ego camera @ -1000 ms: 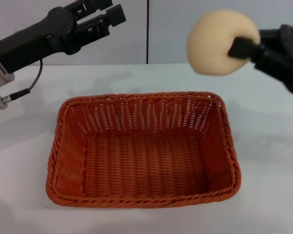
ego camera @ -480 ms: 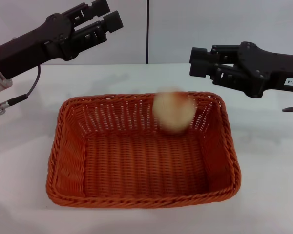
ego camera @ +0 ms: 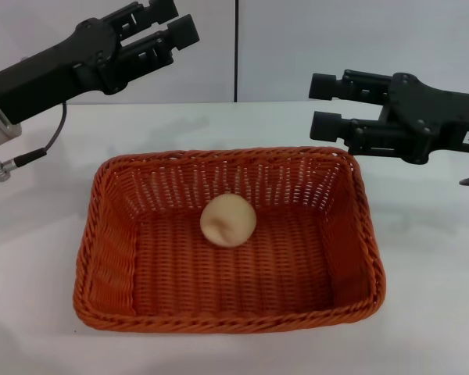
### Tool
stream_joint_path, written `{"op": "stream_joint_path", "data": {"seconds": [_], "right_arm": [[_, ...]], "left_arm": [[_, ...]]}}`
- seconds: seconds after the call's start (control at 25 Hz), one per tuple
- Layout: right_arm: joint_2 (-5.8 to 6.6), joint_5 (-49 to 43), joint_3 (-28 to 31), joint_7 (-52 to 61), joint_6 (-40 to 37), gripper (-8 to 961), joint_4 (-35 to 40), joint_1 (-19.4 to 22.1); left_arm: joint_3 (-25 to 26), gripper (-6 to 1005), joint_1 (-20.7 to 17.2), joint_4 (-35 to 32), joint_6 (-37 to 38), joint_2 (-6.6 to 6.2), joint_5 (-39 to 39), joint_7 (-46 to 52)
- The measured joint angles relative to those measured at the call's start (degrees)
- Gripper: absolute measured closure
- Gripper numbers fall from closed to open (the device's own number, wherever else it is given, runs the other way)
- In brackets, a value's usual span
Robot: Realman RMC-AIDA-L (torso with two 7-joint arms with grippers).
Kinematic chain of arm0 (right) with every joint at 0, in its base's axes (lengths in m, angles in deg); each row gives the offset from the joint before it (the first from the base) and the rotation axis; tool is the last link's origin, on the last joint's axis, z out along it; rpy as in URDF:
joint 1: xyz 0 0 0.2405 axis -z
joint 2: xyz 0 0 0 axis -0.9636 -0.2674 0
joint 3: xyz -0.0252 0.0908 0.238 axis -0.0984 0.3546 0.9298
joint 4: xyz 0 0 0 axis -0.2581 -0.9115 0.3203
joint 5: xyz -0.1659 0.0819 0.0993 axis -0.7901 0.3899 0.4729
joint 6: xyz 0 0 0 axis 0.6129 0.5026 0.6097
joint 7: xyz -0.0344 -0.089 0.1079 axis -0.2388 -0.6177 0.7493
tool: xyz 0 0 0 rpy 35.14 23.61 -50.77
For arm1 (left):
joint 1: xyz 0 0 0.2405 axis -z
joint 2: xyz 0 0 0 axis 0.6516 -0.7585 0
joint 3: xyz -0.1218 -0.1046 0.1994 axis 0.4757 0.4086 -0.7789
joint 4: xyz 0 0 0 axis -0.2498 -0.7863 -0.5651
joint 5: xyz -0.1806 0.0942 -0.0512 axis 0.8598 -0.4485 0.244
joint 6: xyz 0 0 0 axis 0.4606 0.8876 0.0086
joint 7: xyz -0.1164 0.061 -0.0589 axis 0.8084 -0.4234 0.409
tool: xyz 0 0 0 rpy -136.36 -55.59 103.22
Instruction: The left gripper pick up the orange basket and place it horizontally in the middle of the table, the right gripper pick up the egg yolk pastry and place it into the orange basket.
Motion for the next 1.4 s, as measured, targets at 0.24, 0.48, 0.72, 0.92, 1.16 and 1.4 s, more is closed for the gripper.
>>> {"op": "stream_joint_path", "data": {"seconds": [0.24, 0.48, 0.72, 0.92, 1.16, 1.4], "right_arm": [[0.13, 0.4, 2.2, -2.1, -0.6, 221, 0.3, 1.9], [-0.64, 4.0, 10.5, -11.5, -2.6, 208, -1.2, 6.5], [-0.76, 14.2, 12.4, -30.3, -2.0, 208, -8.8, 12.6], [-0.75, 18.6, 20.8, -45.5, -1.3, 208, -18.9, 15.6], [-0.72, 19.0, 36.0, -55.9, -1.3, 208, -27.9, 17.2], [-0.77, 19.0, 48.2, -58.3, -0.8, 208, -32.5, 18.4]], "left_arm": [[0.2, 285, 0.1, 0.0, -0.2, 0.0, 0.0, 0.0], [3.3, 285, -0.6, 0.3, -0.5, 0.37, 0.7, -1.9], [4.4, 285, -1.2, 5.3, -0.5, 0.29, 6.1, -9.4], [4.5, 285, -3.1, 8.1, 0.0, 0.59, 13.4, -18.5], [4.6, 285, -4.5, 17.9, 0.9, 0.58, 25.7, -34.0], [4.6, 285, -5.8, 21.7, 1.5, 0.64, 31.4, -40.9]]}}
